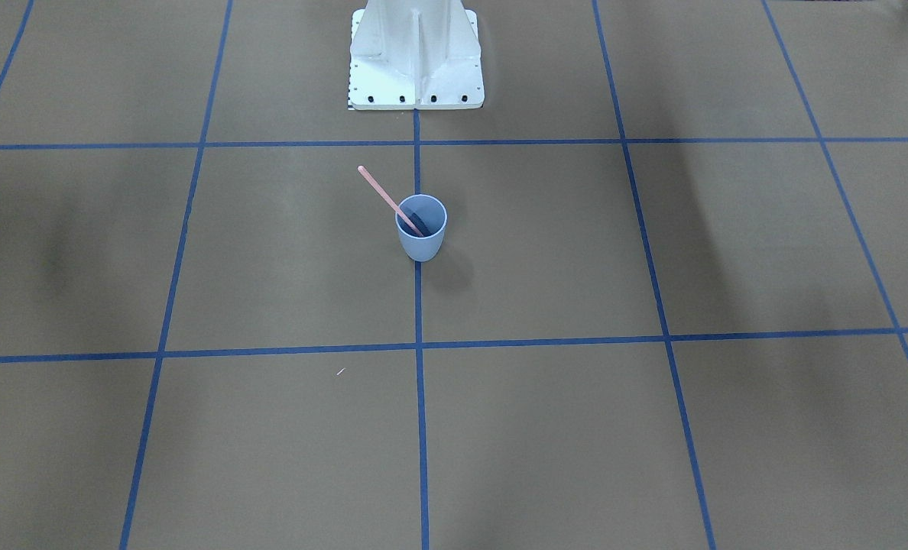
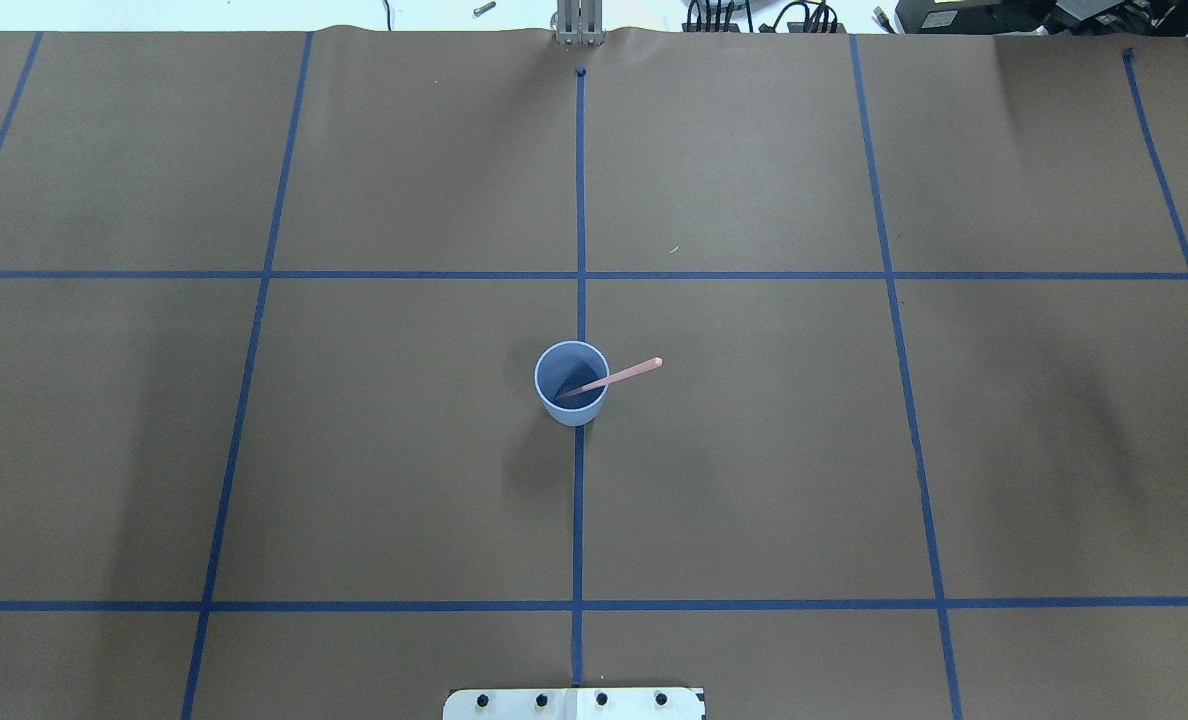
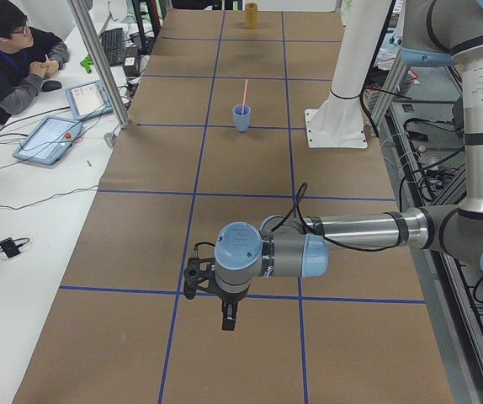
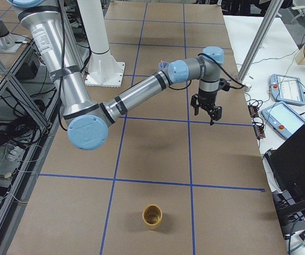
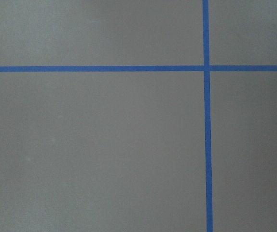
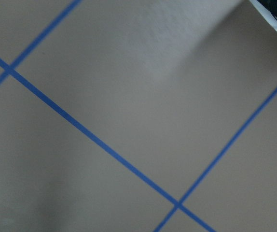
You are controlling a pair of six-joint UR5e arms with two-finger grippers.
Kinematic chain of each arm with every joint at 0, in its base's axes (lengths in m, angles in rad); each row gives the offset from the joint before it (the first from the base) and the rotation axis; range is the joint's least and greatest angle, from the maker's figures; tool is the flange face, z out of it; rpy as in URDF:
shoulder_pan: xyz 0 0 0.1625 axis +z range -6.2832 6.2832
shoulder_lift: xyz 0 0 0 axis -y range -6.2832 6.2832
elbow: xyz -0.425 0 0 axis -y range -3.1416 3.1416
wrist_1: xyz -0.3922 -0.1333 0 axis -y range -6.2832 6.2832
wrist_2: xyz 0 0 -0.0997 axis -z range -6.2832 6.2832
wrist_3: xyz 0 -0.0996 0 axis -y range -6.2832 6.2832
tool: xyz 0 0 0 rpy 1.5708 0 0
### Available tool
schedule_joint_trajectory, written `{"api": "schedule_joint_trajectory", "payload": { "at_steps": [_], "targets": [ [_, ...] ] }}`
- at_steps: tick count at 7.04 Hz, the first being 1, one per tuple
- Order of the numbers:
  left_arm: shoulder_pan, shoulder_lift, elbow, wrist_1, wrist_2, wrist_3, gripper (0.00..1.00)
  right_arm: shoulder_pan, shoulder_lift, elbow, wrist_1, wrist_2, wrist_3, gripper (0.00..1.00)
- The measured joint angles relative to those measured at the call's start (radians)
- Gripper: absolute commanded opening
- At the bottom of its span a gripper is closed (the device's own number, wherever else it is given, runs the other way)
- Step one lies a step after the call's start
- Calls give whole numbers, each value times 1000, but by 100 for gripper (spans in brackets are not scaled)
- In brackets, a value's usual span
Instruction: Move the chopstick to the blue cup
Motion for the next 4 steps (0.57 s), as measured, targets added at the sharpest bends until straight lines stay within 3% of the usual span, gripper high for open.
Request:
{"api": "schedule_joint_trajectory", "payload": {
  "at_steps": [4],
  "targets": [
    [0, -1, -11, 0, 0, 0, 98, 223, -311, -6, 2, 18, -14, 100]
  ]
}}
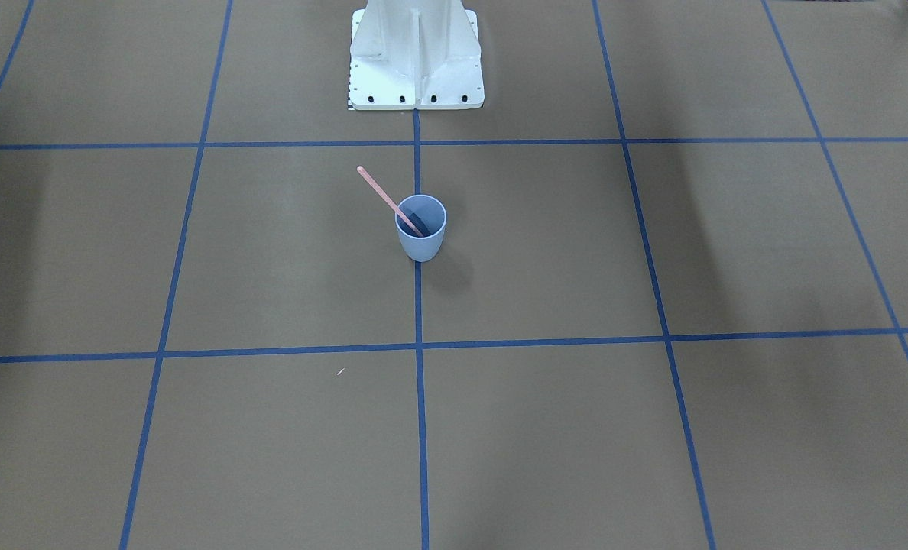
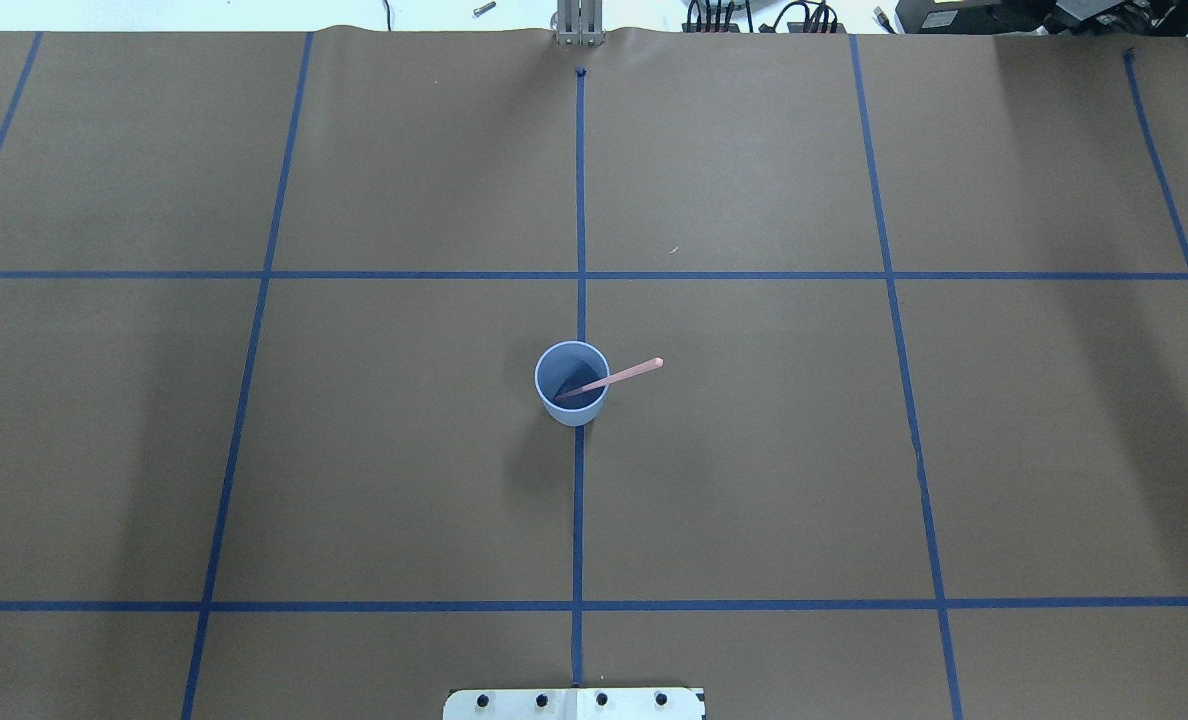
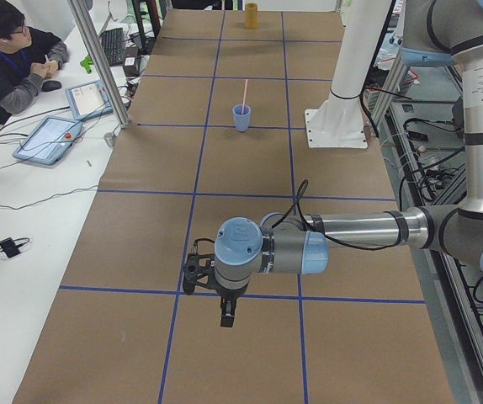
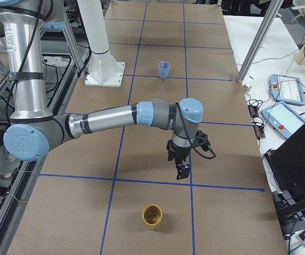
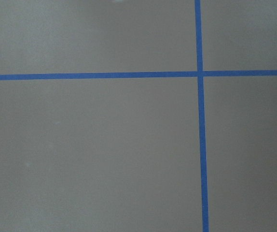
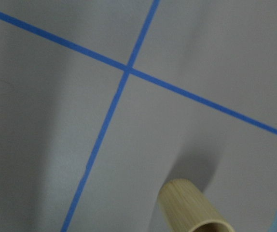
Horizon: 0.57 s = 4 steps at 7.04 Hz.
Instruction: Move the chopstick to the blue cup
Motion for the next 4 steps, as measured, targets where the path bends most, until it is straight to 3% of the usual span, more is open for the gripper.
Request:
{"api": "schedule_joint_trajectory", "payload": {
  "at_steps": [4],
  "targets": [
    [-1, 16, 1, -3, -5, 7, 98, 105, -122, 9, 30, 10, 11, 100]
  ]
}}
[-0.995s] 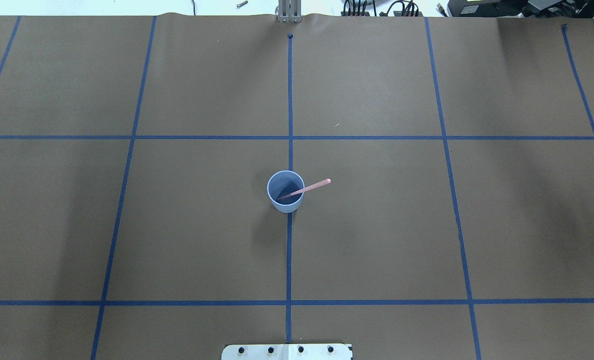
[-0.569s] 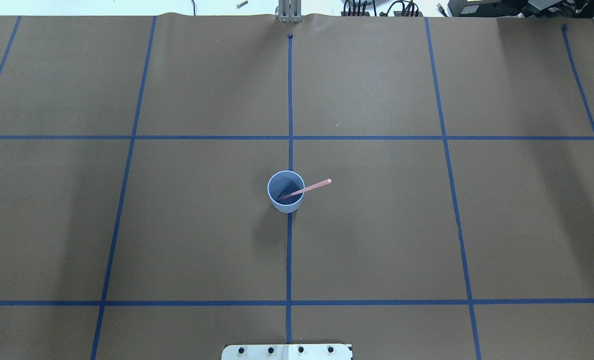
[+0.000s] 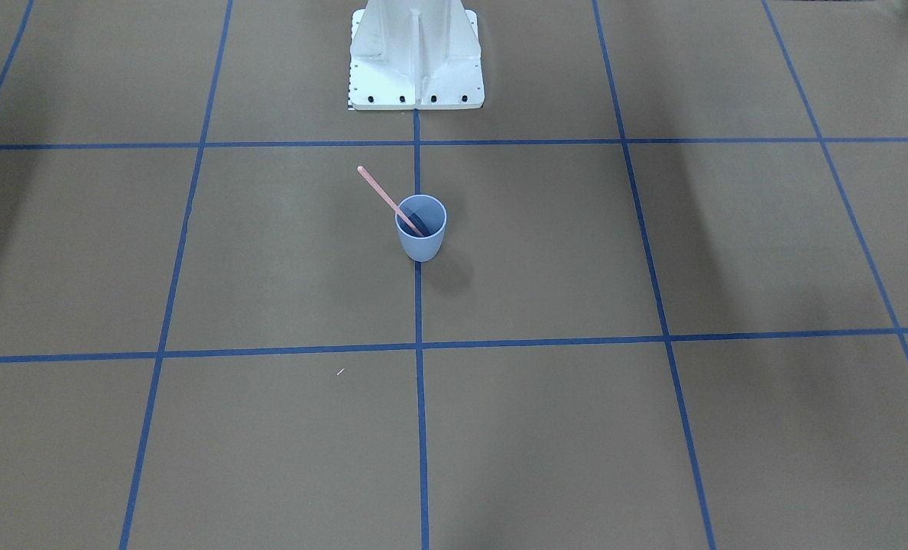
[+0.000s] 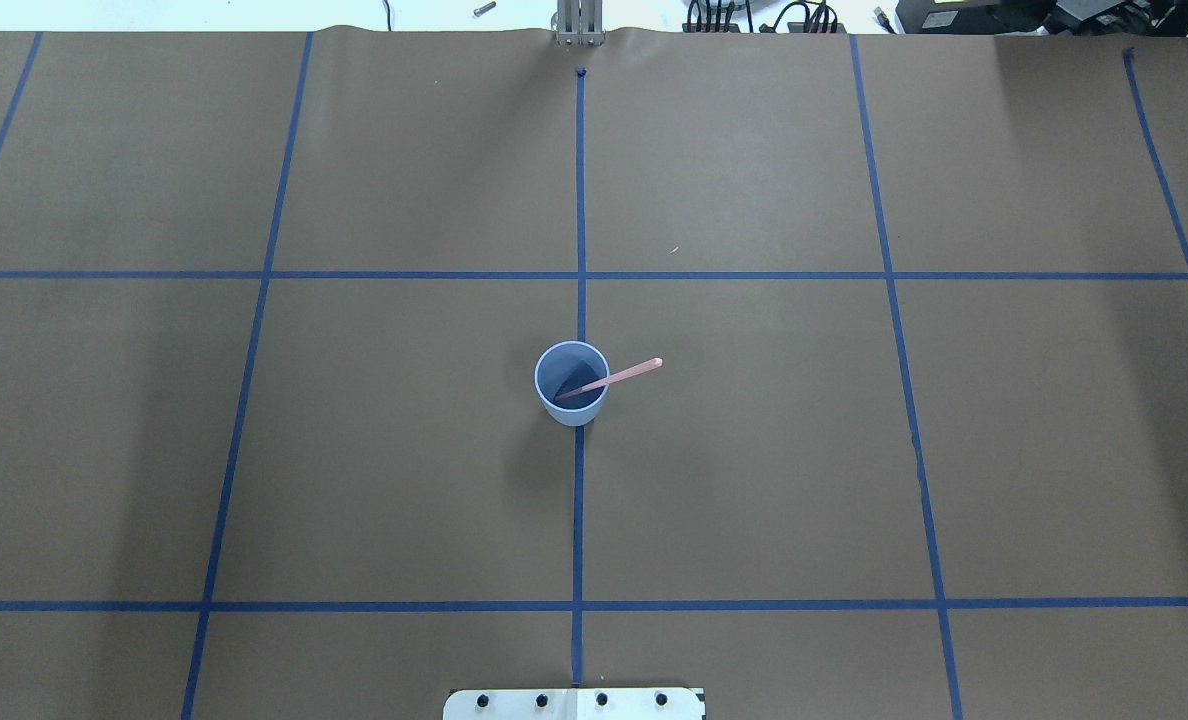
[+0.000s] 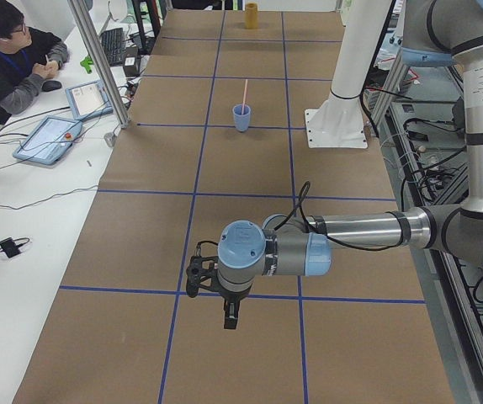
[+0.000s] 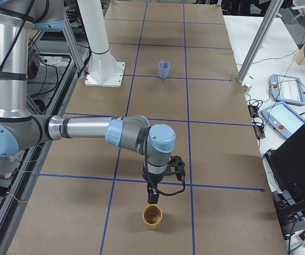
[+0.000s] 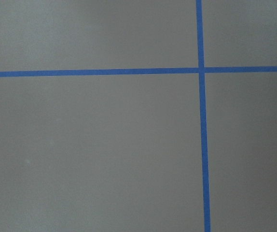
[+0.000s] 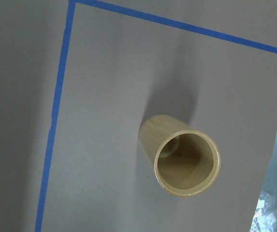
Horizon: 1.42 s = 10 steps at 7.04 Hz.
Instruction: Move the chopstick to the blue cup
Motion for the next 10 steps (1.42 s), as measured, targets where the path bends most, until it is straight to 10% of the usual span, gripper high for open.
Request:
{"api": "schedule_joint_trajectory", "payload": {
  "at_steps": [10],
  "targets": [
    [4, 18, -49, -11, -1, 6, 98, 6, -6, -2, 14, 130, 2, 100]
  ]
}}
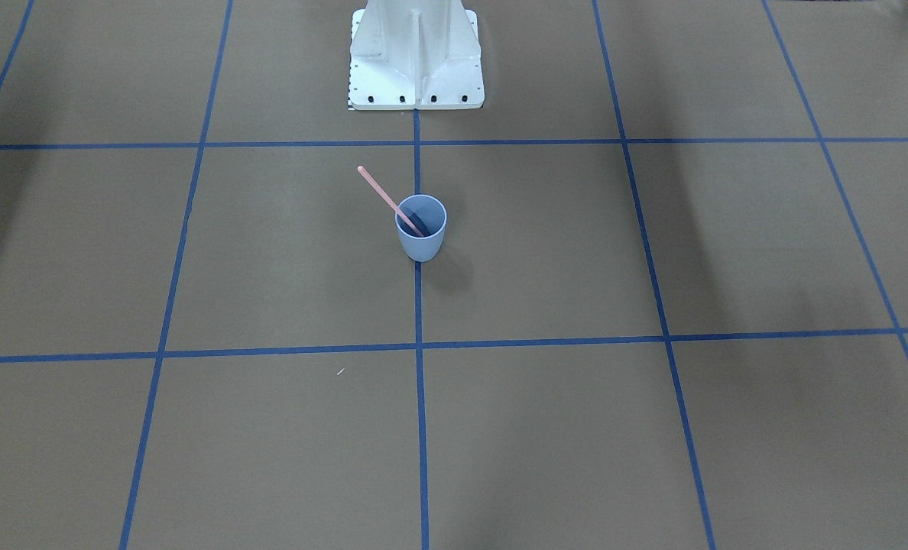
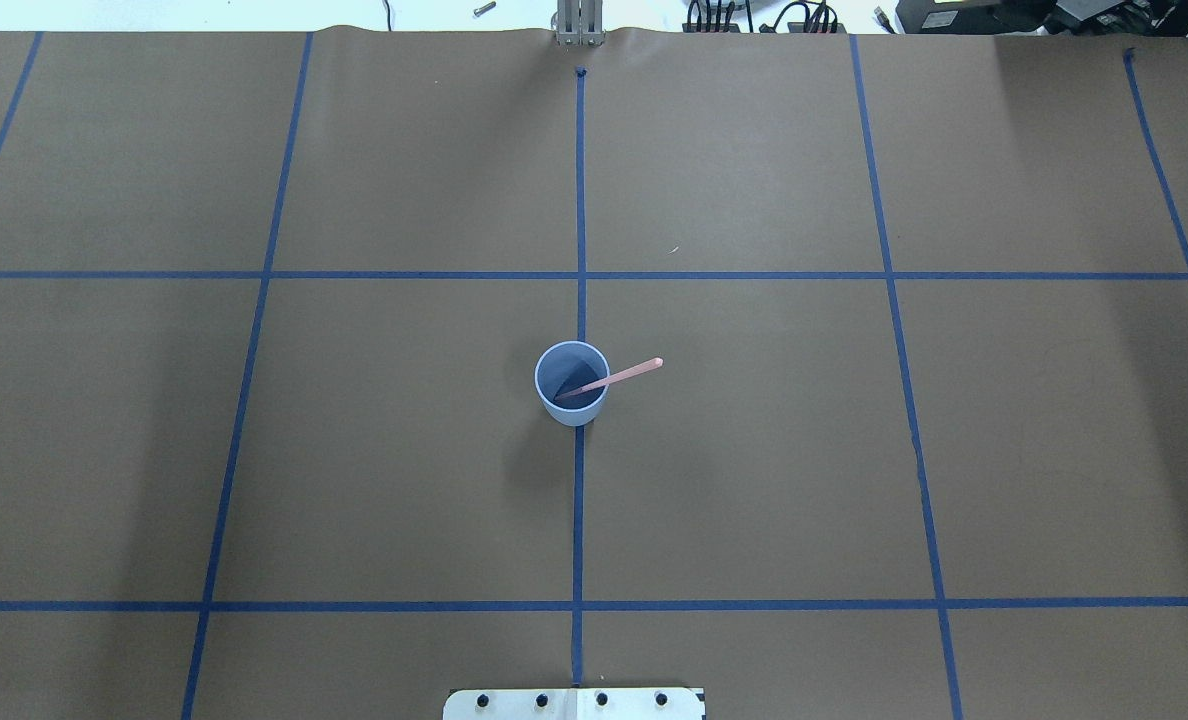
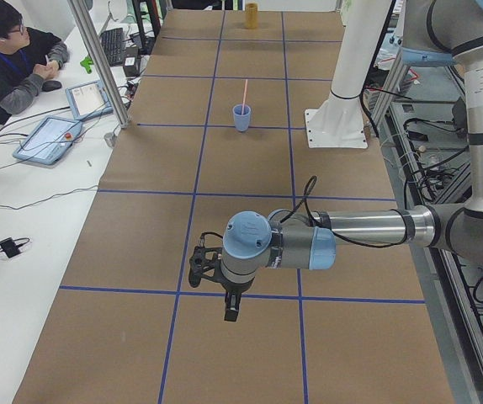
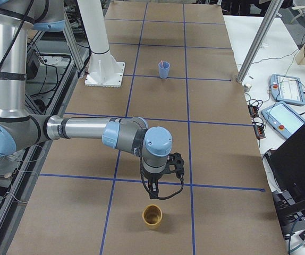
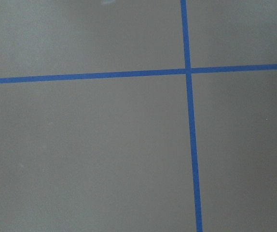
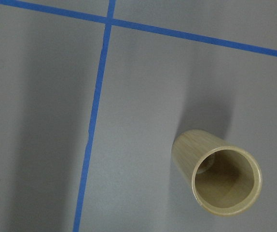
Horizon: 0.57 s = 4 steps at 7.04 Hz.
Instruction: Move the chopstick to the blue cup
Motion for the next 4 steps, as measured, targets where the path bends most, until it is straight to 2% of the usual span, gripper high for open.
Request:
{"api": "schedule_joint_trajectory", "payload": {
  "at_steps": [4],
  "targets": [
    [0, 7, 3, 1, 3, -1, 98, 0, -1, 6, 0, 2, -6, 100]
  ]
}}
